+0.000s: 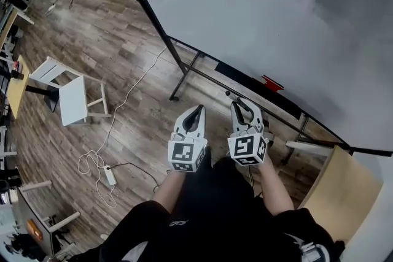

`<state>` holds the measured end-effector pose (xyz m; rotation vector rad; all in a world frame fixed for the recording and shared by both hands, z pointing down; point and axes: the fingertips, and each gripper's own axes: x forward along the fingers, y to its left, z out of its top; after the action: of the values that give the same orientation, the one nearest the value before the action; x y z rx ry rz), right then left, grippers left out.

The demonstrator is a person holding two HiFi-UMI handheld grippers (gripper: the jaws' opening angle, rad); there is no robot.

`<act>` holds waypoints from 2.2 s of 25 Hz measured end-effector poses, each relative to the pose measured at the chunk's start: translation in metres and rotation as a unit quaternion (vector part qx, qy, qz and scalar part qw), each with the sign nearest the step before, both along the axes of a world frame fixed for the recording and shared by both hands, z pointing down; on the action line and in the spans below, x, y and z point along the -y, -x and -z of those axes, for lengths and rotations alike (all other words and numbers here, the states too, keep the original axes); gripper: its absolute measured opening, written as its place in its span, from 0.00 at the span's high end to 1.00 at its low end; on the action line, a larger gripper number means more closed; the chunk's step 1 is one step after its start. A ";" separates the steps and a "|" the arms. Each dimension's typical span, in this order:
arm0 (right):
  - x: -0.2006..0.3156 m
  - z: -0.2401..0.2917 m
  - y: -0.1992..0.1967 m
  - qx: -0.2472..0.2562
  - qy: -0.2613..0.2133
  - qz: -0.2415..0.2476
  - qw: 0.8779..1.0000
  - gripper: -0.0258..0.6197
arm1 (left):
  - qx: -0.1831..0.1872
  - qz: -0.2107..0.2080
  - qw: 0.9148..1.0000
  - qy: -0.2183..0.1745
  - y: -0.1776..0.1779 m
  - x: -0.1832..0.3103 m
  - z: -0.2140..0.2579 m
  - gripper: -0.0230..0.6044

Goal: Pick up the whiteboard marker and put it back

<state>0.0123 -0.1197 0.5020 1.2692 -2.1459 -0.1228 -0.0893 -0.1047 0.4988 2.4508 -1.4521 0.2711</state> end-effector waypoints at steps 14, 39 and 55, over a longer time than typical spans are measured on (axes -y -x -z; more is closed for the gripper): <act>0.060 -0.055 0.047 -0.211 0.087 -0.031 0.973 0.88 | -0.036 -0.076 0.995 0.050 0.069 0.074 -0.051 0.95; 0.148 -0.180 0.012 -0.270 0.248 0.019 0.930 0.88 | -0.025 -0.055 0.992 0.111 0.073 0.160 -0.094 0.95; 0.149 -0.195 0.010 -0.288 0.272 0.027 0.918 0.88 | -0.034 -0.049 0.991 0.122 0.070 0.175 -0.100 0.95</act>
<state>0.0019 -0.2690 0.6968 0.7280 -1.5481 0.0714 -0.1593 -0.2801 0.5984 2.3116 -1.1961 0.3579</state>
